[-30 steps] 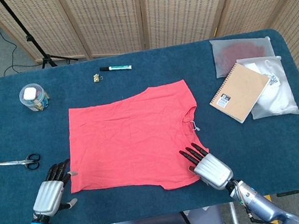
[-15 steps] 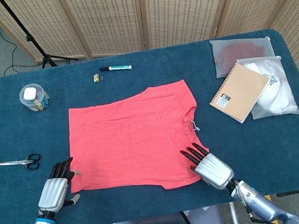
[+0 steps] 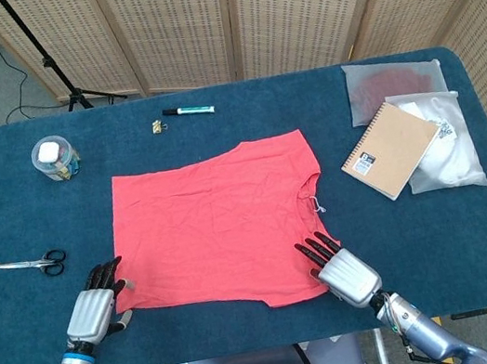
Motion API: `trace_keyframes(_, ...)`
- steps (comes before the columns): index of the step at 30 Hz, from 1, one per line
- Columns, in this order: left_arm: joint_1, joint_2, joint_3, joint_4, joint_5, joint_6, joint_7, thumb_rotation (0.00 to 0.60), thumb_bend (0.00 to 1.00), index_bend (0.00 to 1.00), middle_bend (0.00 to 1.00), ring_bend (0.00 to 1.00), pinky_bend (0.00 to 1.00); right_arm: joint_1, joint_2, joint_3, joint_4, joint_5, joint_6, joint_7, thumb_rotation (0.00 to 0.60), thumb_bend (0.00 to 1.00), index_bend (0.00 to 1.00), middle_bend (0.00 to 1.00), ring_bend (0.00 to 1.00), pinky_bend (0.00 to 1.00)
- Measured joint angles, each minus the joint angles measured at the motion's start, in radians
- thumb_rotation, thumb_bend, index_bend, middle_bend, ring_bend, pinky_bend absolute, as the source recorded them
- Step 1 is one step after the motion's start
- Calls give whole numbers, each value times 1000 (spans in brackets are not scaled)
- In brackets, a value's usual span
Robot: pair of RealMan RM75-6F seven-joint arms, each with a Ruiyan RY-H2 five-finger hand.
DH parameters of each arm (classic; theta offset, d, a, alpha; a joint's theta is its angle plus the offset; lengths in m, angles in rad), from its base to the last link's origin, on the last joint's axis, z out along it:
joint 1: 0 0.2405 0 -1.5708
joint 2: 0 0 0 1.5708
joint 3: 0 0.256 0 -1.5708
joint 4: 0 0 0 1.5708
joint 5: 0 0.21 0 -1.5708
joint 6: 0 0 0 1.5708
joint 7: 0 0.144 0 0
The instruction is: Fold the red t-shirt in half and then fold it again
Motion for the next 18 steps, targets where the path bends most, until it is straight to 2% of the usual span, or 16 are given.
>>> trace_keyframes(13, -7, -2, 6, -7, -11, -5, 14, 600, 426, 446, 0, 0, 0, 1, 5, 0, -13, -1, 1, 3, 600, 466, 568, 53, 0, 0)
trace_keyframes(18, -10, -3, 7, -10, -18, -10, 22, 600, 451, 554, 0, 0, 0, 2, 6, 0, -15, 0, -1, 3, 600, 466, 568, 53, 0, 0)
